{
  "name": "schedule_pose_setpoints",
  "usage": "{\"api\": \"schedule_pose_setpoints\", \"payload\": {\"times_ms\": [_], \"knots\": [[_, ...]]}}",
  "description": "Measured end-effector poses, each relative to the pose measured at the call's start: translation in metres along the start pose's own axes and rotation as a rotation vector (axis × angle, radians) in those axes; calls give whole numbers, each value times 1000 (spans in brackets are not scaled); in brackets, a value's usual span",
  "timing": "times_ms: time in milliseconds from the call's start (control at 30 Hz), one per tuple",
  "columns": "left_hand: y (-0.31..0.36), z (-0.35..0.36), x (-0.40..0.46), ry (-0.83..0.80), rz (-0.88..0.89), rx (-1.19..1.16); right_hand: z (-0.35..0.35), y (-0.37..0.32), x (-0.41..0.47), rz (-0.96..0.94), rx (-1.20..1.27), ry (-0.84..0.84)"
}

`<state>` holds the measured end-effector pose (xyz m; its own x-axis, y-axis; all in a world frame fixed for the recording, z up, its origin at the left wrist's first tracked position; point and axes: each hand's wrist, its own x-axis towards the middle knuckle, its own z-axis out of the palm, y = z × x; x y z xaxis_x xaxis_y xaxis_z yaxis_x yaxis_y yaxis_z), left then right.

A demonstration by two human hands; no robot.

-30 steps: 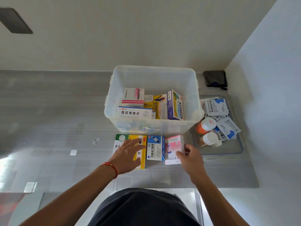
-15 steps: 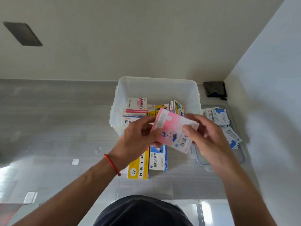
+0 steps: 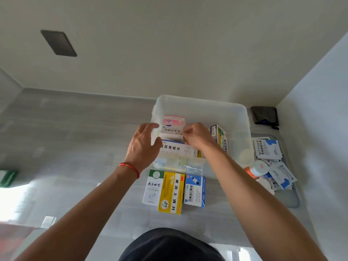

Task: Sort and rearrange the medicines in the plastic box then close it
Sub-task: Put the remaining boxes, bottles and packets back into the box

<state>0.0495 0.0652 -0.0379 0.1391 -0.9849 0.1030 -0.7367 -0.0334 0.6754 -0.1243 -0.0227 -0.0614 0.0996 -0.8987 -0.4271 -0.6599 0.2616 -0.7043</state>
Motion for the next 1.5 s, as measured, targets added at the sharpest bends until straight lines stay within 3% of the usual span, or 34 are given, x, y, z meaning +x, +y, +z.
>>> {"api": "schedule_pose_setpoints", "payload": {"times_ms": [133, 300, 367, 433, 533, 633, 700, 800, 900, 1067, 1233, 1367, 1433, 1500], "knots": [[-14, 5, -8, 18, -12, -100, 1, 4, 4, -129, -182, -86], [-23, 9, -34, 98, -31, -297, 5, 10, 6, -151, -235, -205], [-37, 13, -53, 171, -83, -341, -1, 7, -3, -241, -234, -81], [-52, 18, -70, 183, -167, -313, -10, 1, -23, -416, -177, 160], [-74, 32, -89, 41, -232, -124, -19, -5, -70, -699, 101, 341], [-87, 48, -102, -251, -275, 23, -17, 9, -115, -817, 147, 219], [-91, 56, -106, -391, -284, 98, -4, 34, -133, -803, 19, 120], [-91, 64, -109, -521, -294, 158, 31, 79, -140, -624, -342, -33], [-88, 73, -105, -458, -370, 28, 74, 115, -136, -452, -669, -171], [-88, 82, -90, -361, -680, -83, 115, 135, -126, -407, -882, -130], [-91, 75, -91, -355, -798, -193, 107, 136, -129, -548, -912, 23], [-68, 64, -109, -225, -543, 21, 96, 142, -140, -728, -846, 124], [-49, 54, -112, -280, -617, -191, 90, 141, -145, -783, -717, 149], [-32, 47, -112, -428, -777, -566, 80, 136, -150, -790, -576, 124]]}}
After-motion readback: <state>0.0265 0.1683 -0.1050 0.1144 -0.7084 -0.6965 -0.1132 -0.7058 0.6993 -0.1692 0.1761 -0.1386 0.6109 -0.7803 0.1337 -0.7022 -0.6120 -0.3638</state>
